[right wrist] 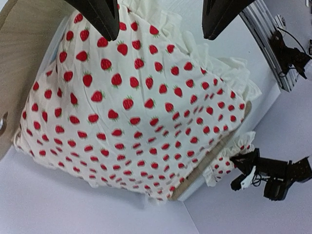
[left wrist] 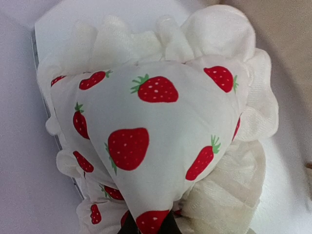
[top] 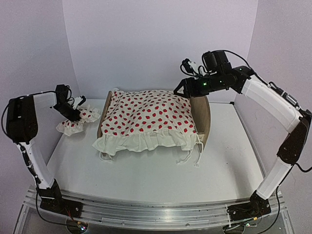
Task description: Set up the pet bed
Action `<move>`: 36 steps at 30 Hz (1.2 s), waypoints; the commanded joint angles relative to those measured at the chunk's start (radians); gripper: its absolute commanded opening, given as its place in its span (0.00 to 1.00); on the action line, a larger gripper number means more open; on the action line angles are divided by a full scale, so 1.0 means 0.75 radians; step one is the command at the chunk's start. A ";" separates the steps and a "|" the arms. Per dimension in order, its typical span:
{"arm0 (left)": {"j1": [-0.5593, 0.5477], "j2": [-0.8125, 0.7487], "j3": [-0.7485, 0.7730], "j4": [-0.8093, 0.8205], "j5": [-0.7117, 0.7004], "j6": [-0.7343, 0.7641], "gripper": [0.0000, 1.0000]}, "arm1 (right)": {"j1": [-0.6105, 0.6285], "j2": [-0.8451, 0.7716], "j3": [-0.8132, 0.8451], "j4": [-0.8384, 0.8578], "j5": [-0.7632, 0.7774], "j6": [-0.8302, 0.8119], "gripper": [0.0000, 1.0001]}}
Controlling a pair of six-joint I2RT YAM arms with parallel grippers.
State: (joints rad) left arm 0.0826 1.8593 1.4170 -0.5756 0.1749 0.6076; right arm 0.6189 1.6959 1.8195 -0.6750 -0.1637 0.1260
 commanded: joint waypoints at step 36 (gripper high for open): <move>-0.977 -0.536 0.048 -0.043 0.445 1.979 0.00 | 0.310 0.238 -0.124 0.401 -0.270 0.158 0.81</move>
State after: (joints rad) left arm -0.6326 1.4807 1.4527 -0.6772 0.4540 1.9854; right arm 0.8459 1.8522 1.7162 -0.3950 -0.3940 0.2703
